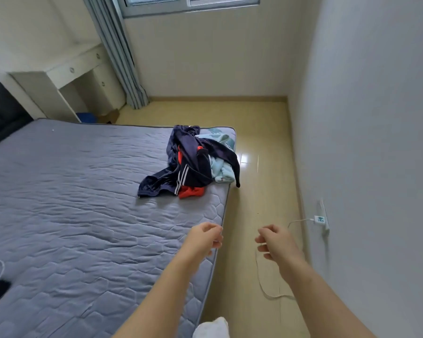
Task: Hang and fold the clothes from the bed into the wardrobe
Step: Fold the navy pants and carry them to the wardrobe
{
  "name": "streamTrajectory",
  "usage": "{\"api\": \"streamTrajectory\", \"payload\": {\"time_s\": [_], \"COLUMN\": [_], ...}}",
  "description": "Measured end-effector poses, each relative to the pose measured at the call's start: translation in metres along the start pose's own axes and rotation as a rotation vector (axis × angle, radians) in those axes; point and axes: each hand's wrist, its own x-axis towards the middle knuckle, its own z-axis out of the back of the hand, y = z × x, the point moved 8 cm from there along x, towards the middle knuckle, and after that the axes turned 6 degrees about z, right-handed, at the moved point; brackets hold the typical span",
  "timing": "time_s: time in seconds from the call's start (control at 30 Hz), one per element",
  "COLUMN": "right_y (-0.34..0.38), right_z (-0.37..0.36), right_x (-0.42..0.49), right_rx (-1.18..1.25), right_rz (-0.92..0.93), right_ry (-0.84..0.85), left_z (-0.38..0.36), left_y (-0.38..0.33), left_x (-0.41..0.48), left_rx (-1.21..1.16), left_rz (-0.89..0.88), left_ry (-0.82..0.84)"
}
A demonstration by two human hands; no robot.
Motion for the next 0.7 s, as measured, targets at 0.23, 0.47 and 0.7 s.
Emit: {"api": "streamTrajectory", "payload": {"time_s": [0.23,0.47,0.7], "right_y": [0.009,0.042,0.111], "right_z": [-0.002,-0.030,-0.096], "right_x": [0.079,0.202,0.334], "right_rx": [-0.084,-0.191,-0.341], "right_rz": [-0.097,-0.136,-0.137], "right_ry": [0.134,0.161,0.254], "left_z": [0.000,0.019,0.089], "left_y": [-0.031,-0.093,-0.134], "left_x": [0.079,0.193,0.307], "left_rx": [-0.055,-0.158,-0.201], "left_rz": [0.118,0.087,0.206], "left_ry": [-0.067,-0.062,-0.146]}}
